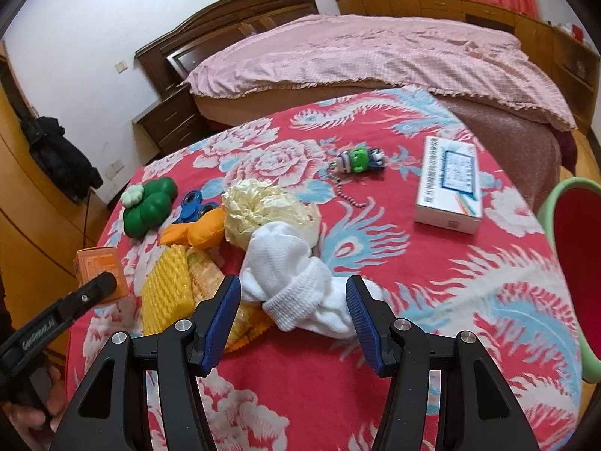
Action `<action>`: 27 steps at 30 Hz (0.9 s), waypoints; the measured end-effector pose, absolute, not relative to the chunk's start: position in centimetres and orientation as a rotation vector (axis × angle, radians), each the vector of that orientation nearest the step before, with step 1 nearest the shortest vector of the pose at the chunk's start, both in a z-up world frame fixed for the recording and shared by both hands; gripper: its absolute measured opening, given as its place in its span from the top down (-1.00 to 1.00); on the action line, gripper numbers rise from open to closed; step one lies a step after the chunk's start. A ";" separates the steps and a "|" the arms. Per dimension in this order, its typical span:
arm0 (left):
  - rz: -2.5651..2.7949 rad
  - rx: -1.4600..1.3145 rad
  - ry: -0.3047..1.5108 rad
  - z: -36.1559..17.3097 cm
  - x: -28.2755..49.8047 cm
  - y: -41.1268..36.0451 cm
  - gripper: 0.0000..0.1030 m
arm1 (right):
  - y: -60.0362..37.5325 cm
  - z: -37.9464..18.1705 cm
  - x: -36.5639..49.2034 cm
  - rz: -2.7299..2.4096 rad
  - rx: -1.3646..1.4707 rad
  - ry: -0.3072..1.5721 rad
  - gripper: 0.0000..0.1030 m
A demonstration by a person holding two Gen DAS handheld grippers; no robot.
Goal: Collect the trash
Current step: 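Close the right tool on the white cloth and lift it, then carry the orange box and white cloth over the red bucket and open both tools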
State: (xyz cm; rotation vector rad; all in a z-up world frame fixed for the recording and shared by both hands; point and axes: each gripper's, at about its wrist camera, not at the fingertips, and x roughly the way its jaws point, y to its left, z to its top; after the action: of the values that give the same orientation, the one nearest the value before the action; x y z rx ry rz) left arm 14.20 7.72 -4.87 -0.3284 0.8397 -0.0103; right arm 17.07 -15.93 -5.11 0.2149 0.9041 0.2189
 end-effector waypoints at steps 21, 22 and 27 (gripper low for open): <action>-0.137 -0.273 0.798 -1.5 11.7 2.8 0.11 | -18.3 -1.3 12.2 0.243 0.276 0.798 0.49; -0.152 -0.270 0.795 -1.2 11.5 2.4 0.11 | -18.6 -0.9 11.8 0.241 0.284 0.791 0.49; -0.221 -0.256 0.795 0.0 11.1 0.4 0.11 | -19.9 0.6 10.1 0.216 0.306 0.755 0.49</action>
State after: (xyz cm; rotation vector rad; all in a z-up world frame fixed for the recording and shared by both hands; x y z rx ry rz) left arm 11.10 0.43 0.01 -0.2557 0.7950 -0.2206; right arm 10.12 -19.89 0.59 0.3064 0.7545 0.2161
